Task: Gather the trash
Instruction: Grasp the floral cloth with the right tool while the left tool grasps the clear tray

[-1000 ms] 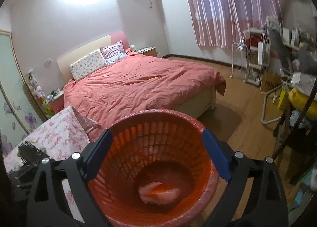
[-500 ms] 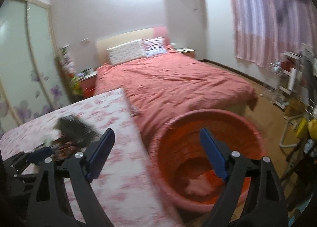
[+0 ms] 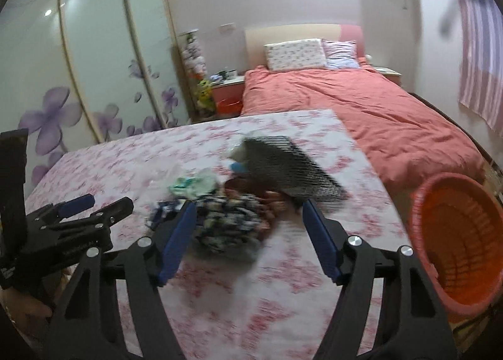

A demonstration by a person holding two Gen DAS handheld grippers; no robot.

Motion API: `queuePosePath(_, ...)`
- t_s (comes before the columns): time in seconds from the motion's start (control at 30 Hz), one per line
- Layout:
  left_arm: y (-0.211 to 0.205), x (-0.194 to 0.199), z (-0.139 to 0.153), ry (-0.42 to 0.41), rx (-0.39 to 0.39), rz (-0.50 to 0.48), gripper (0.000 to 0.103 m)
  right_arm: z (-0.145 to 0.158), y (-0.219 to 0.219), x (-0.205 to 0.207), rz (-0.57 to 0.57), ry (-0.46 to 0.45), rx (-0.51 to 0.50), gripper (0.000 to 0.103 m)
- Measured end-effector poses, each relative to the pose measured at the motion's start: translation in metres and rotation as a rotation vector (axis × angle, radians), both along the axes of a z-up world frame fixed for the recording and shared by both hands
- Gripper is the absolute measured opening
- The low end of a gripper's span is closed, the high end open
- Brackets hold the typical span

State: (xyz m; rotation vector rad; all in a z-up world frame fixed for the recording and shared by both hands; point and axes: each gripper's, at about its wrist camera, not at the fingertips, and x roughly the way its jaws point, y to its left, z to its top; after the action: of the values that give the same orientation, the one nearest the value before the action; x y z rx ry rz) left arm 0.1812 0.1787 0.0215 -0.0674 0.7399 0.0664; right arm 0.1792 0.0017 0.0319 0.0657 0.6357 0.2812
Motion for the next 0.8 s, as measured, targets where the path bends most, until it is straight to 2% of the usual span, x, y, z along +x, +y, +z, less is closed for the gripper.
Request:
queuePosePath(0.2, 0.036, -0.006, -0.016, -0.002, 0.001, 0.048, 0.088, -0.017, 0.028, 0.015, 0.004, 0.025, -0.085, 0.065)
queuePosePath(0.3, 0.042, -0.003, -0.021, -0.012, -0.011, 0.065, 0.088, -0.031, 0.039, 0.021, 0.013, 0.043, -0.156, 0.055)
queuePosePath(0.33, 0.043, -0.002, -0.023, -0.01, -0.014, 0.066, 0.088, -0.034, 0.04, 0.021, 0.012, 0.055, -0.177, 0.041)
queuePosePath(0.37, 0.043, 0.0, -0.023, -0.007, -0.017, 0.066, 0.088, -0.039, 0.038, 0.023, 0.012, 0.075, -0.183, 0.023)
queuePosePath(0.47, 0.042, 0.009, -0.022, 0.003, -0.032, 0.055, 0.088, -0.04, 0.023, 0.021, 0.016, 0.091, -0.115, 0.007)
queuePosePath(0.57, 0.04, 0.021, -0.021, 0.012, -0.081, 0.042, 0.089, -0.031, 0.01, 0.016, 0.003, 0.056, -0.083, 0.006)
queuePosePath(0.6, 0.038, 0.025, -0.021, 0.017, -0.089, 0.044, 0.092, -0.025, 0.003, 0.012, -0.007, 0.035, -0.068, 0.005)
queuePosePath(0.8, 0.03, 0.056, -0.024, 0.044, -0.128, 0.074, 0.092, 0.0, -0.03, 0.004, -0.08, -0.038, -0.023, 0.005)
